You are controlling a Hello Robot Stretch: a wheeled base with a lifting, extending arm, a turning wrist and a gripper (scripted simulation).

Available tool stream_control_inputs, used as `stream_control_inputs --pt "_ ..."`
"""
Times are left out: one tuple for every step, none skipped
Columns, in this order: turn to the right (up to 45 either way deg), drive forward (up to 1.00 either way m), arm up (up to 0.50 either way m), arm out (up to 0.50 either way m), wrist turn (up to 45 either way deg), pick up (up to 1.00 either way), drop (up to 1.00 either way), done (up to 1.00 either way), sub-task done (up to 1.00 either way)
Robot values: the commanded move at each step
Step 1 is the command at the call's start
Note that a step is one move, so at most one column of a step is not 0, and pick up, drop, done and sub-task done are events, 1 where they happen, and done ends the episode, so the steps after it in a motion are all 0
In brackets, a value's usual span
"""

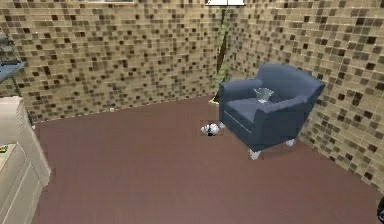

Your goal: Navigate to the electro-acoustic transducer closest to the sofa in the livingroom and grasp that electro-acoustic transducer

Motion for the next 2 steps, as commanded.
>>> stream_control_inputs --pt "6.0 0.0 0.0 0.0 0.0 0.0 0.0 0.0 0.0" --pt "0.0 1.0 0.0 0.0 0.0 0.0 0.0 0.0 0.0"
